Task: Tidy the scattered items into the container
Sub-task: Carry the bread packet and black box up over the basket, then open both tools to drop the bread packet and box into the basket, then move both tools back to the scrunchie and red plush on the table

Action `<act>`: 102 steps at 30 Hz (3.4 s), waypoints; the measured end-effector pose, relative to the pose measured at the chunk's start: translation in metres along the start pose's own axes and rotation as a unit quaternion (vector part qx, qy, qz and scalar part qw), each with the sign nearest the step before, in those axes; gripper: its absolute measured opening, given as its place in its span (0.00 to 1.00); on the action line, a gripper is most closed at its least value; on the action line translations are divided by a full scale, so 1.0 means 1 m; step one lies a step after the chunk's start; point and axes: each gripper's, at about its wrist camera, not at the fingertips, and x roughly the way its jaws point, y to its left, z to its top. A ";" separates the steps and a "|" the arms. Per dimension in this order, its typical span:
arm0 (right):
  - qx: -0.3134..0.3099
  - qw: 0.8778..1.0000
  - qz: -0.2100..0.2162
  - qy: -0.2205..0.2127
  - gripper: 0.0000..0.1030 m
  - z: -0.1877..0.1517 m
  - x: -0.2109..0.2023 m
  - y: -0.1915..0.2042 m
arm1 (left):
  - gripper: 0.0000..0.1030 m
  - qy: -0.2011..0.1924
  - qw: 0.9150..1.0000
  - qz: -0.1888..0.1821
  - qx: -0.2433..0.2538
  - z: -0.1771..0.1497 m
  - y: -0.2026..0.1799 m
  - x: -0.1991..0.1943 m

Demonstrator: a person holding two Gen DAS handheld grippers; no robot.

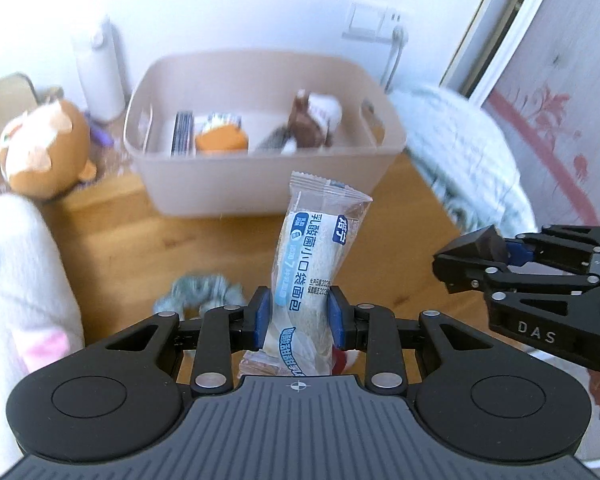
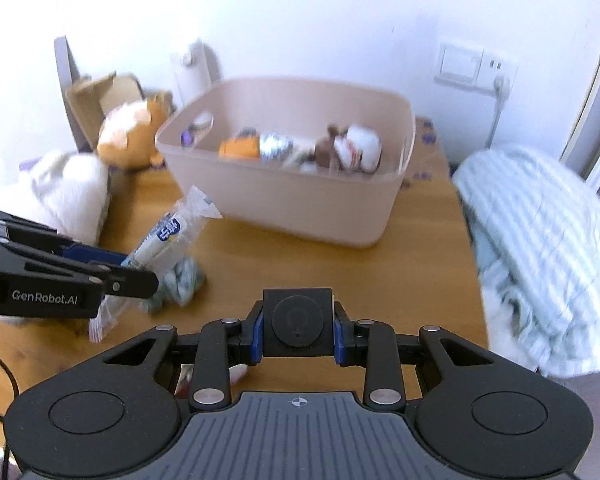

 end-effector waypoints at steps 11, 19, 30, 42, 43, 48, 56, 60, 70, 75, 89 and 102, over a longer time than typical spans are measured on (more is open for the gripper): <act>0.013 0.998 0.026 -0.050 0.29 0.066 -0.007 -0.009 | 0.30 -0.066 0.998 0.011 -0.017 0.053 0.004 -0.020; -0.010 0.996 0.026 -0.084 0.29 0.114 0.010 -0.012 | 0.30 -0.088 0.995 0.030 -0.023 0.098 0.010 -0.007; -0.011 0.998 0.020 -0.063 0.29 0.150 0.072 -0.018 | 0.30 -0.069 0.995 0.067 -0.021 0.141 0.020 0.048; 0.034 0.999 0.004 0.004 0.29 0.134 0.136 -0.038 | 0.30 0.003 0.994 0.101 -0.033 0.150 0.043 0.121; 0.037 0.999 0.004 0.007 0.29 0.134 0.138 -0.039 | 0.30 0.010 0.994 0.100 -0.032 0.149 0.043 0.125; 0.040 0.999 0.000 0.017 0.29 0.131 0.147 -0.041 | 0.30 0.029 0.994 0.102 -0.021 0.141 0.043 0.137; 0.041 0.999 -0.011 0.031 0.28 0.124 0.157 -0.039 | 0.40 0.034 0.994 0.100 -0.035 0.140 0.045 0.135; 0.037 0.999 -0.017 0.033 0.43 0.123 0.157 -0.037 | 0.67 0.016 0.994 0.093 -0.063 0.138 0.051 0.125; 0.050 0.998 -0.036 -0.030 0.95 0.123 0.112 -0.033 | 0.77 -0.024 0.995 0.084 -0.049 0.134 0.045 0.082; 0.054 0.997 -0.034 -0.041 0.97 0.117 0.089 -0.027 | 0.78 -0.030 0.995 0.081 -0.043 0.123 0.041 0.060; 0.100 0.994 -0.022 -0.028 1.00 0.083 0.031 0.000 | 0.79 -0.034 0.997 0.059 -0.023 0.082 0.033 0.006; 0.102 0.994 -0.038 -0.012 1.00 0.045 0.007 0.046 | 0.79 -0.013 0.998 0.057 -0.022 0.030 0.042 -0.009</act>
